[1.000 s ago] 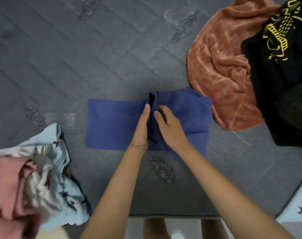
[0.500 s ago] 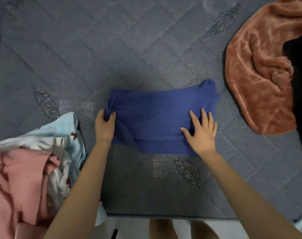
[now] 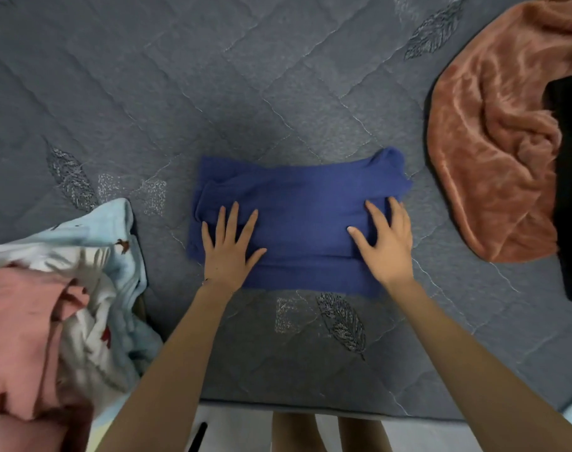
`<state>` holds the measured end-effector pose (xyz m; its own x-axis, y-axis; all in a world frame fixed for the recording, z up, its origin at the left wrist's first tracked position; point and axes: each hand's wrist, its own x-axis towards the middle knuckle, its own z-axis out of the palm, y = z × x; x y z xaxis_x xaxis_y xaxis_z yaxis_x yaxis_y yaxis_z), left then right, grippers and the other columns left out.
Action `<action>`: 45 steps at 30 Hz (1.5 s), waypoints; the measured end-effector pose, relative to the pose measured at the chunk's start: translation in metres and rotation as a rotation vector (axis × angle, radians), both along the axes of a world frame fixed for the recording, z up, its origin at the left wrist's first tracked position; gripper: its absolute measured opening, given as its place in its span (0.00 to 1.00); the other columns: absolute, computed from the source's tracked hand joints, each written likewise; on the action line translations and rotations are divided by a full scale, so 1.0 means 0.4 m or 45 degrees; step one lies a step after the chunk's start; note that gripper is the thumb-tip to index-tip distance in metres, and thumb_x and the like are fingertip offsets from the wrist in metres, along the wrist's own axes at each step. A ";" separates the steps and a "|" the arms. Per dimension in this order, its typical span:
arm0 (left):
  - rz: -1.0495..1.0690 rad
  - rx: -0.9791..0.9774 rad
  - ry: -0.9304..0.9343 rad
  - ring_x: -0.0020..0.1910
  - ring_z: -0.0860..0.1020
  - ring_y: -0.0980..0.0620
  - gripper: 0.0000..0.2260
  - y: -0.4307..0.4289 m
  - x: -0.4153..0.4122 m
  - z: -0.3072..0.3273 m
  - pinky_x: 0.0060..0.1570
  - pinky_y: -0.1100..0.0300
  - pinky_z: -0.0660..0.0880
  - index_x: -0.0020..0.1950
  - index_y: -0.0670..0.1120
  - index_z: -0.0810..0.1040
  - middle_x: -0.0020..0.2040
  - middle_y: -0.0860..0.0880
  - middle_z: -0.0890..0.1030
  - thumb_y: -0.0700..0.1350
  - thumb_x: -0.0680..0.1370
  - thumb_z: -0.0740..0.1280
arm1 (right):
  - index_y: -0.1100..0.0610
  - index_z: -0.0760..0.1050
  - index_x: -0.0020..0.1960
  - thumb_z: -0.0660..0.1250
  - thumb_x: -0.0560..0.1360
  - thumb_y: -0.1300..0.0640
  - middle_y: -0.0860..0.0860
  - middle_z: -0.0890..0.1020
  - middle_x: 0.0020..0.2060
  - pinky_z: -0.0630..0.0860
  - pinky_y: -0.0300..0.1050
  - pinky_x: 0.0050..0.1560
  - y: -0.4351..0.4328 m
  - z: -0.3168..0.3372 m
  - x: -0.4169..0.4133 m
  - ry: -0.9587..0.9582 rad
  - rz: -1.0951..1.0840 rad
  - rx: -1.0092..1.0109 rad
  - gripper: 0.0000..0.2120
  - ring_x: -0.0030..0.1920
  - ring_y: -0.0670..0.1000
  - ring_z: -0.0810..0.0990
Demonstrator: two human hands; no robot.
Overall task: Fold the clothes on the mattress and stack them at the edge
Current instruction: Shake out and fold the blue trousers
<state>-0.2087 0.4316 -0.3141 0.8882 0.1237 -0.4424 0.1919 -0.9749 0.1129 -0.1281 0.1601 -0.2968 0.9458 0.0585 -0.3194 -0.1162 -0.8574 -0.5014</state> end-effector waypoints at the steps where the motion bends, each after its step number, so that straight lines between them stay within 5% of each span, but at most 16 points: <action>1: -0.006 0.021 0.011 0.78 0.43 0.42 0.32 0.002 0.001 -0.009 0.72 0.37 0.38 0.75 0.57 0.41 0.79 0.44 0.43 0.61 0.79 0.57 | 0.54 0.65 0.74 0.68 0.75 0.47 0.60 0.58 0.75 0.52 0.55 0.75 -0.005 0.003 0.008 -0.031 -0.077 0.039 0.30 0.75 0.60 0.54; 6: 0.168 -0.122 -0.246 0.78 0.49 0.43 0.25 -0.052 0.037 0.023 0.71 0.35 0.42 0.77 0.52 0.57 0.79 0.42 0.52 0.49 0.81 0.59 | 0.61 0.59 0.74 0.73 0.72 0.53 0.58 0.67 0.68 0.59 0.42 0.69 0.009 0.006 0.042 0.206 -0.596 0.404 0.37 0.70 0.55 0.65; 10: 0.074 -0.128 0.011 0.78 0.40 0.47 0.26 -0.101 0.052 0.028 0.72 0.36 0.39 0.78 0.56 0.49 0.79 0.47 0.42 0.54 0.82 0.55 | 0.61 0.68 0.64 0.72 0.74 0.53 0.52 0.77 0.59 0.71 0.44 0.61 0.044 0.039 0.063 0.355 -0.898 0.625 0.24 0.62 0.53 0.76; 13: 0.358 -0.414 -0.265 0.78 0.49 0.48 0.18 -0.121 0.063 0.056 0.74 0.42 0.45 0.72 0.50 0.69 0.79 0.47 0.53 0.47 0.82 0.59 | 0.60 0.73 0.58 0.69 0.75 0.59 0.51 0.80 0.52 0.74 0.47 0.61 0.097 0.088 0.073 0.258 -0.778 0.720 0.13 0.54 0.49 0.79; 16: 0.872 -0.936 -0.711 0.67 0.69 0.54 0.09 -0.132 0.069 0.117 0.68 0.56 0.65 0.58 0.46 0.79 0.66 0.50 0.71 0.42 0.81 0.61 | 0.60 0.73 0.51 0.67 0.76 0.60 0.50 0.79 0.43 0.75 0.46 0.54 0.193 0.149 0.071 0.260 -0.611 0.813 0.06 0.45 0.46 0.77; 18: 1.084 -1.152 -0.572 0.61 0.73 0.56 0.09 -0.109 0.064 0.141 0.64 0.58 0.70 0.58 0.45 0.78 0.59 0.52 0.76 0.42 0.82 0.59 | 0.60 0.73 0.50 0.65 0.77 0.60 0.51 0.78 0.42 0.74 0.45 0.51 0.272 0.176 0.058 0.275 -0.453 0.835 0.04 0.44 0.47 0.77; 22: 0.760 -0.566 -0.052 0.70 0.67 0.44 0.17 0.006 -0.003 0.103 0.66 0.48 0.65 0.71 0.42 0.70 0.70 0.45 0.70 0.41 0.82 0.57 | 0.60 0.74 0.55 0.61 0.79 0.63 0.51 0.79 0.45 0.73 0.36 0.49 0.414 0.198 0.038 0.215 -0.192 0.868 0.06 0.45 0.44 0.76; 25: 0.810 -0.655 -0.239 0.75 0.60 0.47 0.19 0.046 -0.050 0.095 0.72 0.51 0.60 0.74 0.43 0.65 0.76 0.45 0.62 0.40 0.83 0.55 | 0.57 0.68 0.69 0.60 0.80 0.61 0.49 0.78 0.56 0.69 0.33 0.54 0.495 0.183 0.033 0.375 -0.037 0.809 0.17 0.52 0.43 0.73; 27: 1.030 -0.863 -0.447 0.74 0.61 0.51 0.18 0.045 -0.061 0.104 0.73 0.55 0.59 0.74 0.43 0.65 0.75 0.47 0.64 0.41 0.84 0.54 | 0.54 0.61 0.75 0.59 0.81 0.59 0.53 0.78 0.55 0.73 0.42 0.58 0.535 0.164 0.021 0.611 0.047 0.824 0.23 0.52 0.46 0.73; 30: 1.313 -0.956 -0.618 0.73 0.63 0.54 0.18 0.046 -0.067 0.120 0.72 0.57 0.60 0.74 0.45 0.66 0.73 0.51 0.66 0.45 0.84 0.53 | 0.47 0.56 0.77 0.57 0.82 0.60 0.49 0.74 0.55 0.78 0.44 0.52 0.554 0.140 -0.001 0.988 0.030 1.004 0.25 0.55 0.49 0.75; 32: 1.335 -0.840 -0.636 0.75 0.60 0.53 0.19 0.051 -0.073 0.120 0.74 0.53 0.58 0.74 0.46 0.66 0.74 0.49 0.65 0.47 0.84 0.53 | 0.49 0.59 0.76 0.56 0.82 0.63 0.51 0.72 0.63 0.78 0.43 0.54 0.542 0.124 -0.007 0.929 0.144 0.953 0.24 0.60 0.50 0.75; 36: 1.423 -0.745 -0.420 0.76 0.55 0.49 0.28 0.052 -0.081 0.100 0.75 0.48 0.55 0.77 0.48 0.58 0.78 0.47 0.57 0.57 0.80 0.60 | 0.61 0.68 0.71 0.62 0.77 0.68 0.56 0.74 0.65 0.67 0.39 0.66 0.499 0.104 0.017 0.249 0.274 0.639 0.22 0.65 0.54 0.73; 39: 1.659 -0.798 -0.400 0.74 0.60 0.45 0.37 0.052 -0.093 0.078 0.72 0.46 0.61 0.78 0.43 0.55 0.75 0.44 0.62 0.54 0.76 0.69 | 0.56 0.64 0.74 0.69 0.74 0.58 0.57 0.65 0.72 0.53 0.49 0.74 0.466 0.075 0.061 -0.040 0.374 0.265 0.30 0.74 0.58 0.59; 42: 1.766 -0.898 -0.325 0.65 0.71 0.46 0.31 0.055 -0.107 0.059 0.63 0.51 0.72 0.72 0.40 0.63 0.66 0.47 0.72 0.50 0.75 0.71 | 0.51 0.52 0.78 0.72 0.72 0.45 0.56 0.54 0.77 0.46 0.55 0.75 0.443 0.041 0.102 0.085 0.350 0.036 0.43 0.77 0.58 0.48; 45: 1.792 -1.085 -0.308 0.57 0.74 0.53 0.26 0.058 -0.106 0.054 0.53 0.60 0.73 0.68 0.42 0.68 0.59 0.51 0.73 0.48 0.74 0.73 | 0.55 0.49 0.79 0.73 0.70 0.42 0.56 0.59 0.75 0.54 0.56 0.74 0.440 0.020 0.116 0.221 0.326 0.067 0.48 0.75 0.57 0.56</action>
<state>-0.2511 0.4547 -0.2927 0.3524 0.6461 -0.6770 0.7099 0.2869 0.6433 -0.0817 0.3362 -0.2887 0.8297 0.3085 -0.4652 0.0121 -0.8432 -0.5375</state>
